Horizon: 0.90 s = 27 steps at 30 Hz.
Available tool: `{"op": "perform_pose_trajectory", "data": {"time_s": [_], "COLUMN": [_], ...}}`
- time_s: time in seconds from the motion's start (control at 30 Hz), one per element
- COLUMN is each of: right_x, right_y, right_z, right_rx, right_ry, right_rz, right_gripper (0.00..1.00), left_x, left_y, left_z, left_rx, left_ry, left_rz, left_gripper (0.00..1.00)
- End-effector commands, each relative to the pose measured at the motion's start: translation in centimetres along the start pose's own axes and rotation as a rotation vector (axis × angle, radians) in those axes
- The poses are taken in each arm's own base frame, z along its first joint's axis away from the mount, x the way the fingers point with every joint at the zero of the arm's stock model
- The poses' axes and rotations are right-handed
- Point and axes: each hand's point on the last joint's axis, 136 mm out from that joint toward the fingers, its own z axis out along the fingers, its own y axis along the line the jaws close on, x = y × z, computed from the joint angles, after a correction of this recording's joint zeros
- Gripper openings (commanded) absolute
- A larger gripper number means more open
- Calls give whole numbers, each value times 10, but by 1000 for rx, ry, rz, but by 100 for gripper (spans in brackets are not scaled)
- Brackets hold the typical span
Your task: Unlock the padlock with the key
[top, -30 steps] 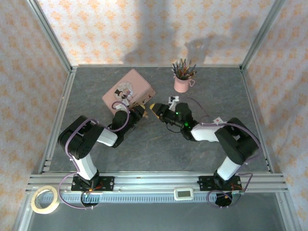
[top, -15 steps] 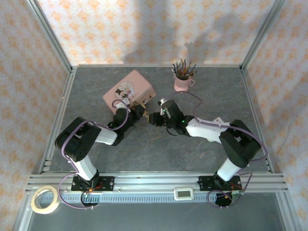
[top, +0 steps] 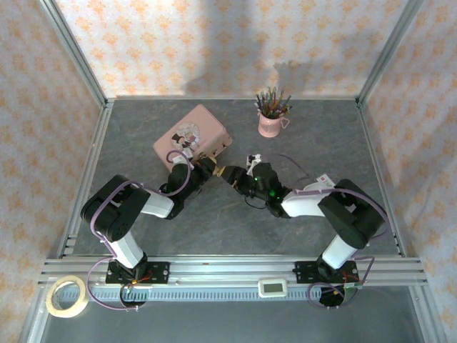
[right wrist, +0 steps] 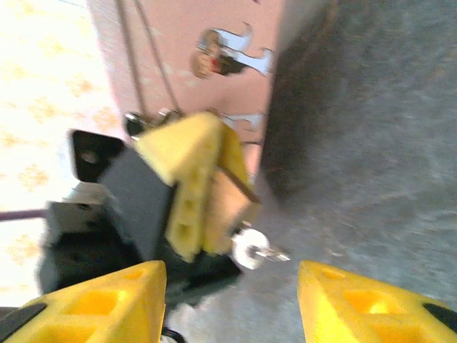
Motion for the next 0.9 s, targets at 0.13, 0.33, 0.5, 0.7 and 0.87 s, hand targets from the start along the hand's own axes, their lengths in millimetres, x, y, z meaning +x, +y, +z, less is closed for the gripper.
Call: {"op": "perform_pose_trajectory", "data": {"time_s": [0.13, 0.33, 0.5, 0.7, 0.87], "right_x": [4, 5, 8, 10, 6], "right_y": [16, 6, 4, 11, 15], "right_z": [10, 7, 10, 12, 9], "right_rx": [-152, -124, -132, -191, -213], "right_ry": [18, 8, 21, 36, 17], "right_rz": [123, 129, 146, 180, 188], "right_gripper": [47, 47, 45, 32, 11], "left_x": [-10, -11, -9, -6, -5], "left_y": [-46, -49, -51, -55, -55], "left_z": [-10, -11, -11, -12, -14], "left_rx": [174, 191, 206, 220, 222], "left_ry": [-50, -55, -51, -51, -51], "left_rz": [-47, -63, -79, -87, -89], "left_gripper": [0, 0, 0, 0, 0]}}
